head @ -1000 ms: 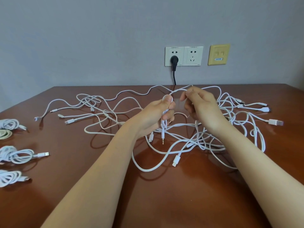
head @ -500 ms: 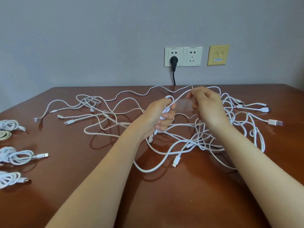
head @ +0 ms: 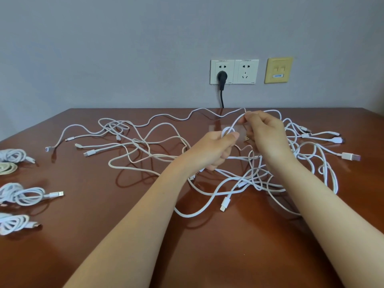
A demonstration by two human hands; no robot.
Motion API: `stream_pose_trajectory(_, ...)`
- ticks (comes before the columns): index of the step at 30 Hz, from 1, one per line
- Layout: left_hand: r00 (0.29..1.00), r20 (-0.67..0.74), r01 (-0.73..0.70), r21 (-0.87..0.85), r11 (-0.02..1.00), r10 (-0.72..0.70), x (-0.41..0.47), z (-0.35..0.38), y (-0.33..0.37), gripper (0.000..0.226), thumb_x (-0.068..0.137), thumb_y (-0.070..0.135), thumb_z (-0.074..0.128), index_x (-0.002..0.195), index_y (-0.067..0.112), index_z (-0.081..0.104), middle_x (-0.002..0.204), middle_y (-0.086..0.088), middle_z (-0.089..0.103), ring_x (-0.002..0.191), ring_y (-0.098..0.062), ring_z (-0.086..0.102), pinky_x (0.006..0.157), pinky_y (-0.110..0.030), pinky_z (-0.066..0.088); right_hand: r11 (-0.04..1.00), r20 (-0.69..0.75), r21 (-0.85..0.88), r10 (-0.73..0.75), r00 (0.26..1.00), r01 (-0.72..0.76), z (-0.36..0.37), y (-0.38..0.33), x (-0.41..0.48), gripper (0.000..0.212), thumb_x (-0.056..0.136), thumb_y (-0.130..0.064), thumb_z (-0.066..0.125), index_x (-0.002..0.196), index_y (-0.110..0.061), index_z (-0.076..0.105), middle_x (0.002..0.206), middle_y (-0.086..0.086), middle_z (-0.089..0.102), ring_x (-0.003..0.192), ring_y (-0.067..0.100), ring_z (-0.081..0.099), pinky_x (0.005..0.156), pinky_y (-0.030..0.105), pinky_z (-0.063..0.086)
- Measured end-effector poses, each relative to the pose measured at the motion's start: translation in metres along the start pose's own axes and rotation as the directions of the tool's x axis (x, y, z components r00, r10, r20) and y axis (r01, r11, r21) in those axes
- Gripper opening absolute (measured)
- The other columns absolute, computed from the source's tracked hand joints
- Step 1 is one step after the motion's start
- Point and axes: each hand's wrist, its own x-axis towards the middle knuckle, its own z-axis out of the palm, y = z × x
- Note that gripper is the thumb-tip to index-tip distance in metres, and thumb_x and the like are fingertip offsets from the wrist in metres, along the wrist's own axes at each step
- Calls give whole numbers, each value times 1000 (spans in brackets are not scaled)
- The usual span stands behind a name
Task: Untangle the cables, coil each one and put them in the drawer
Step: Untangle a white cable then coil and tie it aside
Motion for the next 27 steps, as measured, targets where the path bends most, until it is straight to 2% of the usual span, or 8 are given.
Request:
stream_pose_trajectory(3, 998, -67, -6, -23, 1000, 5, 2, -1, -2, 36, 100, 25, 35, 65, 19, 30, 49, 5, 23, 36, -6, 15, 37, -16, 11, 1000, -7, 5, 5, 1000, -5, 0, 2, 0, 27, 90, -16, 48, 66, -18, 58, 36, -13, 38, 35, 3, 34, 49, 21, 29)
stream_pose_trajectory(6, 986, -165, -9, -65, 998, -2, 6, -3, -4, 37, 98, 17, 33, 61, 19, 26, 42, 7, 24, 32, -5, 14, 36, -11, 11, 1000, 2, -9, -25, 1000, 25, 2, 2, -3, 27, 91, -15, 49, 66, -20, 58, 35, -14, 42, 35, 1, 37, 47, 16, 29)
stream_pose_trajectory(10, 973, -232, -25, -109, 994, -1, 8, -6, -6, 38, 98, 17, 31, 60, 18, 29, 40, 7, 23, 31, -5, 14, 36, -9, 13, 961, 107, -222, -147, 983, 168, 8, 5, -13, 26, 91, -16, 49, 71, -26, 62, 43, -10, 48, 44, 4, 41, 48, 17, 30)
stream_pose_trajectory(14, 967, -255, -45, -120, 992, 13, 9, -4, -7, 41, 100, 22, 33, 59, 18, 32, 36, 9, 26, 29, -5, 17, 35, -10, 14, 893, 213, -374, -180, 960, 250, 16, 11, -20, 26, 93, -20, 47, 79, -9, 65, 55, 1, 50, 53, 11, 40, 56, 28, 32)
stream_pose_trajectory(17, 944, -328, -71, -93, 993, 37, 13, -5, -8, 38, 100, 24, 30, 64, 16, 36, 32, 9, 30, 27, -4, 21, 33, -14, 18, 878, 201, -405, -186, 962, 254, 17, 10, -22, 25, 93, -23, 46, 82, -13, 65, 57, -2, 53, 57, 13, 45, 59, 31, 35)
stream_pose_trajectory(21, 921, -377, -94, 25, 995, 97, 15, -6, -13, 38, 101, 29, 29, 66, 20, 40, 42, 6, 36, 37, -10, 30, 44, -28, 21, 874, 140, -402, -235, 962, 272, 19, 7, -23, 22, 93, -24, 46, 88, -14, 65, 64, 1, 59, 64, 21, 51, 62, 32, 39)
stream_pose_trajectory(24, 915, -389, -93, 51, 994, 105, 15, -6, -14, 36, 101, 28, 30, 68, 21, 41, 48, 4, 35, 42, -14, 29, 45, -29, 21, 891, 81, -371, -251, 965, 263, 17, 5, -22, 21, 94, -22, 46, 87, -13, 63, 58, -3, 54, 60, 18, 48, 58, 29, 33)
stream_pose_trajectory(27, 899, -419, -124, 43, 991, 130, 15, -6, -14, 35, 101, 22, 31, 69, 22, 45, 47, 5, 37, 42, -12, 31, 45, -28, 23, 887, 150, -400, -183, 972, 229, 17, 7, -22, 21, 93, -24, 46, 85, -16, 65, 56, -6, 53, 65, 22, 53, 63, 32, 41)
